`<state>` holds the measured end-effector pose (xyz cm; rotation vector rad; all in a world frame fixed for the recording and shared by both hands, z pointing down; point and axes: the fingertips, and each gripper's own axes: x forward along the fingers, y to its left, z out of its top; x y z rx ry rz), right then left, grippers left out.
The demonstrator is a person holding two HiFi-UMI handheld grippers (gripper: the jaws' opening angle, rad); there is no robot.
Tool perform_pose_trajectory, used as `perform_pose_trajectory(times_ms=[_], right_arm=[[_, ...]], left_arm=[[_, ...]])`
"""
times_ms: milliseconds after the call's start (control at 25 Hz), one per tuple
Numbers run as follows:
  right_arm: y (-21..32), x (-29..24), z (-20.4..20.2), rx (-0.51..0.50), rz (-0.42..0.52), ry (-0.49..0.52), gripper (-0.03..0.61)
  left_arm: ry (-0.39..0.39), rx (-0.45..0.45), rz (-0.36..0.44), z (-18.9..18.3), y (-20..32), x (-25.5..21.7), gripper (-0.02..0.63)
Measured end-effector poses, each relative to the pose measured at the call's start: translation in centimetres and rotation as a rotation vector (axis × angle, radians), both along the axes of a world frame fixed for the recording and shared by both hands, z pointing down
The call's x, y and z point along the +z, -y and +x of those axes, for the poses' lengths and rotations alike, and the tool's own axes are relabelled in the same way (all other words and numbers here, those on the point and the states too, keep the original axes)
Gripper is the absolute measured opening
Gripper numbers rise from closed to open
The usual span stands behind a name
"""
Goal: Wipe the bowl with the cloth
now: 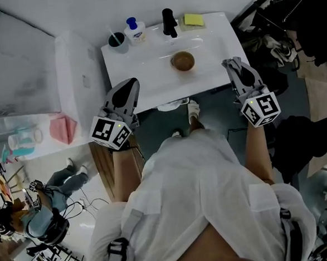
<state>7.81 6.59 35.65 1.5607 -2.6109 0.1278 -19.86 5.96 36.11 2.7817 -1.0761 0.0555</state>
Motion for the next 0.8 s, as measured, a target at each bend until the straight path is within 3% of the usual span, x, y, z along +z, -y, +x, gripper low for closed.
perform_pose_trajectory(times_ms=[200, 480, 800], right_arm=[[4.4, 1.0, 2.2, -0.016, -0.026, 0.012, 0.049], [10.0, 1.9, 5.4, -0.024, -0.051, 0.026, 0.049], [15.2, 2.8, 6.7, -0.114, -0.062, 0.048, 0.049]], left_arm=[[-0.005, 0.036, -0.007, 3.8, 3.7, 0.6, 0.011], [0.082, 0.119, -0.009, 9.4, 7.7, 1.9, 0.012], [0.129, 0.153, -0.065, 13.5, 10.8, 4.3, 0.012]])
